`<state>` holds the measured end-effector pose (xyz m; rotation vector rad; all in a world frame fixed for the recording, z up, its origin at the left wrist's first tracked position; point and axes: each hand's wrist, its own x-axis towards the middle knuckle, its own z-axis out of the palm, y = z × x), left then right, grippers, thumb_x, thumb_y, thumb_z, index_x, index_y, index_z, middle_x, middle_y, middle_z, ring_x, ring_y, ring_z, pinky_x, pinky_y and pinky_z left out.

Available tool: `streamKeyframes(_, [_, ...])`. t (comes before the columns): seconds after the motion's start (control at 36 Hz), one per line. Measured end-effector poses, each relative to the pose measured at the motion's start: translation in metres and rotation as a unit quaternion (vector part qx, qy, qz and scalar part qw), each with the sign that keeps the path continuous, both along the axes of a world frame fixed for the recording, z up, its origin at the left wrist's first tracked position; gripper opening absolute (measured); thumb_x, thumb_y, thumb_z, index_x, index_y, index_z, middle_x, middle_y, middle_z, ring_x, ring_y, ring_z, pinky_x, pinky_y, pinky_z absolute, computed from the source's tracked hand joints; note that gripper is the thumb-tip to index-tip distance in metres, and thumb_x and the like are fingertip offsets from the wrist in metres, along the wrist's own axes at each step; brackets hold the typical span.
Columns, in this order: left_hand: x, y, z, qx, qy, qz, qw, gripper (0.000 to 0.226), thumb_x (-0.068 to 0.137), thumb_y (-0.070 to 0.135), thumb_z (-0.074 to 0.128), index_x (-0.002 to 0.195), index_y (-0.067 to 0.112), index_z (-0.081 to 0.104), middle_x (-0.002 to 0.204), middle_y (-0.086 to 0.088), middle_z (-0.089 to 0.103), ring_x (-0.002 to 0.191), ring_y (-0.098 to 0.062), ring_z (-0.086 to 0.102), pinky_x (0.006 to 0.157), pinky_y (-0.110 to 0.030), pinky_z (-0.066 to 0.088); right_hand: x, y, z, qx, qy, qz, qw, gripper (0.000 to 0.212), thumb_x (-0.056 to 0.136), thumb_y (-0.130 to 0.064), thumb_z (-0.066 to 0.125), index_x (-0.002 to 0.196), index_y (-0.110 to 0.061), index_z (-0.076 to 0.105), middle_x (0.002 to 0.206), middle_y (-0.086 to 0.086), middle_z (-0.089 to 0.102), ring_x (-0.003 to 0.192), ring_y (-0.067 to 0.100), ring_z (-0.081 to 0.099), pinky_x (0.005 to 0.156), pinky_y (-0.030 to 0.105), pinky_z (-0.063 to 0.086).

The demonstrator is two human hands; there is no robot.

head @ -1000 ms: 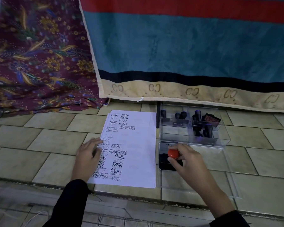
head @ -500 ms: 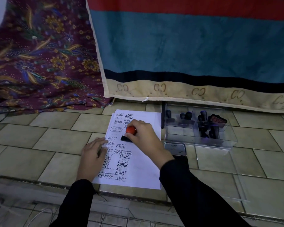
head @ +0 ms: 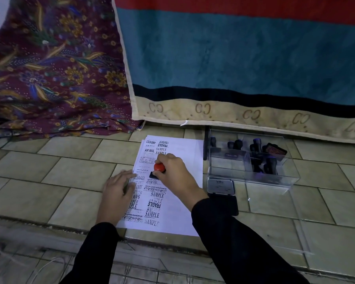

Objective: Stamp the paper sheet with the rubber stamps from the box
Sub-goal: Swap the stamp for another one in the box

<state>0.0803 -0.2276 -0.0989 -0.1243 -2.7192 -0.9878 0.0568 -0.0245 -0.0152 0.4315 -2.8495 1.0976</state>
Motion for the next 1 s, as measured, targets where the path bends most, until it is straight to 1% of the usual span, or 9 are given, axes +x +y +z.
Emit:
streamKeyframes(0.22, [0.000,0.000,0.000,0.006,-0.003,0.000,1.000,0.042,0.088,0.039,0.044,0.117,0.019,0.067,0.128,0.002,0.064,0.127,-0.023,0.051,0.108,-0.053,0.037,-0.004,0.001,0.001,-0.026,-0.004,-0.015,1.000,0.024,0.084,-0.019,0.066,0.106,-0.012,0.058,0.105,0.011,0.059,0.093,0.026,0.057,0.079,0.038,0.052])
streamKeyframes(0.36, [0.000,0.000,0.001,0.009,0.000,-0.004,1.000,0.039,0.088,0.037,0.046,0.116,0.019,0.068,0.127,0.002,0.064,0.125,-0.024,0.052,0.108,-0.053,0.037,-0.007,0.021,0.013,-0.101,0.018,-0.082,0.991,0.024,0.081,-0.023,0.069,0.103,-0.016,0.061,0.101,0.009,0.064,0.085,0.020,0.058,0.074,0.022,0.044])
streamKeyframes(0.47, [0.001,0.001,0.003,0.014,0.003,-0.005,1.000,0.043,0.087,0.042,0.043,0.114,0.020,0.068,0.124,0.003,0.065,0.123,-0.023,0.053,0.107,-0.054,0.038,0.004,0.054,0.031,-0.169,0.053,-0.138,0.974,0.023,0.080,-0.021,0.070,0.101,-0.020,0.063,0.097,0.004,0.067,0.077,0.015,0.063,0.076,0.027,0.054])
streamKeyframes(0.53, [0.001,0.001,0.003,0.015,0.003,-0.005,1.000,0.043,0.088,0.042,0.043,0.115,0.020,0.068,0.125,0.003,0.065,0.124,-0.022,0.053,0.107,-0.054,0.038,0.017,0.070,0.036,-0.186,0.056,-0.143,0.971,0.025,0.081,-0.020,0.069,0.105,-0.022,0.062,0.099,0.001,0.067,0.080,0.010,0.065,0.074,0.019,0.055])
streamKeyframes(0.58, [0.001,0.001,0.003,0.015,0.003,-0.005,1.000,0.043,0.088,0.042,0.043,0.115,0.020,0.068,0.125,0.005,0.064,0.125,-0.022,0.053,0.108,-0.054,0.037,0.032,0.086,0.036,-0.176,0.056,-0.147,0.972,0.029,0.081,-0.018,0.069,0.109,-0.022,0.060,0.102,-0.001,0.066,0.084,0.006,0.064,0.074,0.013,0.053])
streamKeyframes(0.72, [0.001,0.001,0.001,0.010,0.008,-0.005,1.000,0.040,0.088,0.039,0.044,0.115,0.020,0.068,0.121,0.016,0.057,0.124,-0.021,0.052,0.108,-0.053,0.037,0.076,0.119,0.020,-0.088,0.059,-0.153,0.983,0.024,0.080,-0.020,0.071,0.103,-0.020,0.063,0.097,-0.005,0.064,0.085,0.007,0.062,0.075,0.011,0.050])
streamKeyframes(0.83, [0.001,0.002,0.001,0.020,0.009,-0.006,1.000,0.038,0.088,0.034,0.047,0.115,0.019,0.068,0.122,0.014,0.057,0.125,-0.021,0.051,0.109,-0.051,0.037,0.100,0.132,0.007,-0.052,0.075,-0.139,0.986,0.027,0.080,-0.019,0.071,0.106,-0.021,0.064,0.095,-0.008,0.063,0.085,0.009,0.063,0.076,0.025,0.055])
streamKeyframes(0.92, [0.001,0.002,0.001,0.022,0.004,-0.003,1.000,0.033,0.088,0.028,0.050,0.115,0.019,0.068,0.126,0.006,0.062,0.126,-0.021,0.050,0.110,-0.051,0.036,0.108,0.137,0.002,-0.047,0.074,-0.140,0.986,0.028,0.081,-0.018,0.071,0.107,-0.020,0.063,0.095,-0.006,0.063,0.085,0.011,0.062,0.076,0.028,0.055])
streamKeyframes(1.0, [0.001,0.001,0.000,0.021,0.000,-0.001,1.000,0.034,0.089,0.031,0.048,0.116,0.021,0.067,0.128,0.004,0.063,0.127,-0.020,0.050,0.110,-0.052,0.035,0.112,0.139,0.000,-0.039,0.075,-0.134,0.987,0.029,0.081,-0.018,0.071,0.109,-0.019,0.063,0.096,-0.007,0.062,0.086,0.011,0.061,0.078,0.027,0.054])
